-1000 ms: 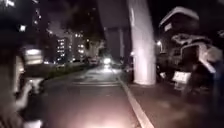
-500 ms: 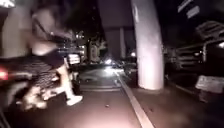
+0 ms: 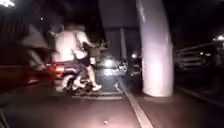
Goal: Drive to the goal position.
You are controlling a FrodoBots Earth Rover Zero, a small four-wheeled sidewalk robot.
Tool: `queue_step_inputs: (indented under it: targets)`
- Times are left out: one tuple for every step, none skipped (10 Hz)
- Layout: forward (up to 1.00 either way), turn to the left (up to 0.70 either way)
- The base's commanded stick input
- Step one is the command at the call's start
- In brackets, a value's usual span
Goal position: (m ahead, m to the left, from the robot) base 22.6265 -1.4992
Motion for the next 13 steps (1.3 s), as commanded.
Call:
queue_step_inputs:
  targets:
    - [0.70, 0.00]
    - [0.70, 0.00]
    - [0.70, 0.00]
    - [0.70, 0.00]
    - [0.70, 0.00]
    - [0.70, 0.00]
    - [0.70, 0.00]
    - [0.70, 0.00]
    - [0.70, 0.00]
    - [0.70, 0.00]
    - [0.70, 0.00]
    - [0.70, 0.00]
    - [0.70, 0.00]
